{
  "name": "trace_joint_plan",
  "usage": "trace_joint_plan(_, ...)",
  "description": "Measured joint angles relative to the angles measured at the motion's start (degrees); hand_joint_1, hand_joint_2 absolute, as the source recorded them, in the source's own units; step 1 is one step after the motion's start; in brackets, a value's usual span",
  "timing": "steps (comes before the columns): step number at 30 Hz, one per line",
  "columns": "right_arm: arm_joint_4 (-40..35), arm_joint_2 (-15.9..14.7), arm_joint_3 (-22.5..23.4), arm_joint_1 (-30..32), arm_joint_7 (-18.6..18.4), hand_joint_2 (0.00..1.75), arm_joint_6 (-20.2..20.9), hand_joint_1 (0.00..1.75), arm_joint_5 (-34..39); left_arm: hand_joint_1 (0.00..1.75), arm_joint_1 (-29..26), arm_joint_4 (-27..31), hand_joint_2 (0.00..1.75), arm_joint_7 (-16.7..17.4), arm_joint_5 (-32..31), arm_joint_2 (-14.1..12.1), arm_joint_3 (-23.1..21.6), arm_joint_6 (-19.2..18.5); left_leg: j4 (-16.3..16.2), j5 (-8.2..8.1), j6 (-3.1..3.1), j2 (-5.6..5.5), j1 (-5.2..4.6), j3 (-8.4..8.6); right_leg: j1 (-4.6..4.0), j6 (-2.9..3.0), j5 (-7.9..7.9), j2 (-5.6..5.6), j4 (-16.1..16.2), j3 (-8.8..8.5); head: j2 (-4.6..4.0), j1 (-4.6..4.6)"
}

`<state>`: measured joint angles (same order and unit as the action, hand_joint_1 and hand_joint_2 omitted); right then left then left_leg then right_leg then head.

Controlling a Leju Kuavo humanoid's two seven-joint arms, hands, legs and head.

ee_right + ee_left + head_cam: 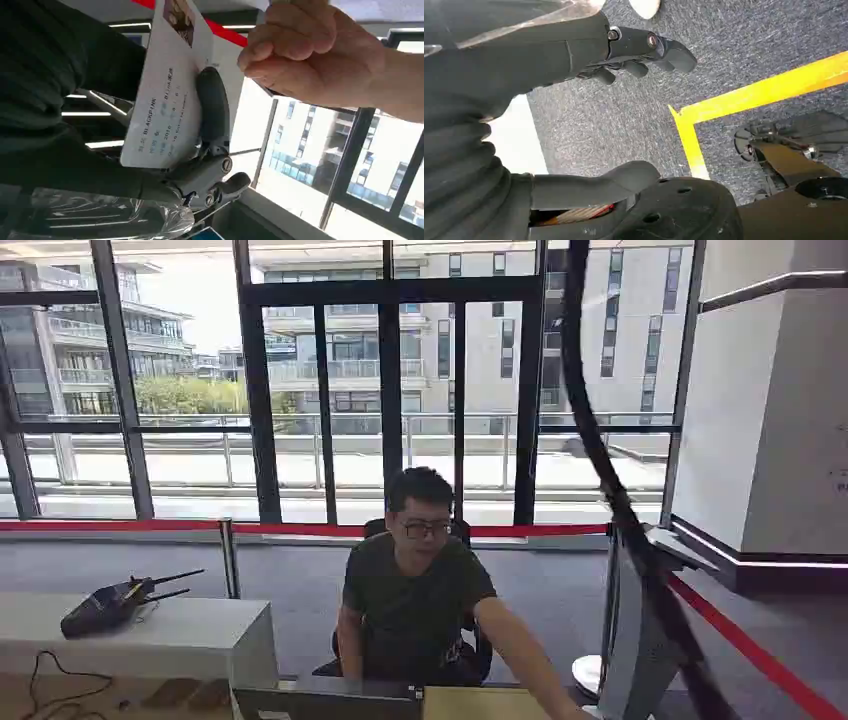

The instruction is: Pass the card to the sensor for recognition and then transmit it.

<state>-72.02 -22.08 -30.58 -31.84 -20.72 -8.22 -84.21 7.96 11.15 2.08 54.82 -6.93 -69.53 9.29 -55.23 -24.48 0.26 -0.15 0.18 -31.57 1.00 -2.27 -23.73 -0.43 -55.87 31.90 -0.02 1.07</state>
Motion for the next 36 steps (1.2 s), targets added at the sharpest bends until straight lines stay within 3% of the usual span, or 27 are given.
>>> trace_joint_plan(16,3.9,0.3,-0.1,1.4,1.2,1.75,-2.4,1.75,1.8,0.0,0.0,0.0,1.75,0.3,0.2,0.0,0.0,-0.1,0.0,0.0,0.0,-0.01,0.0,-0.02,0.0,0.0,0.0,0.0,0.0,-0.01,0.0,0.02)
trace_joint_plan(36,20.7,6.3,-3.4,-1.2,-0.1,1.75,-2.9,1.75,3.2,0.0,0.0,0.0,1.75,0.7,2.0,0.0,0.0,0.1,0.0,0.0,0.0,-0.01,0.0,-0.03,0.0,0.0,0.0,0.0,0.0,-0.01,0.0,0.02)
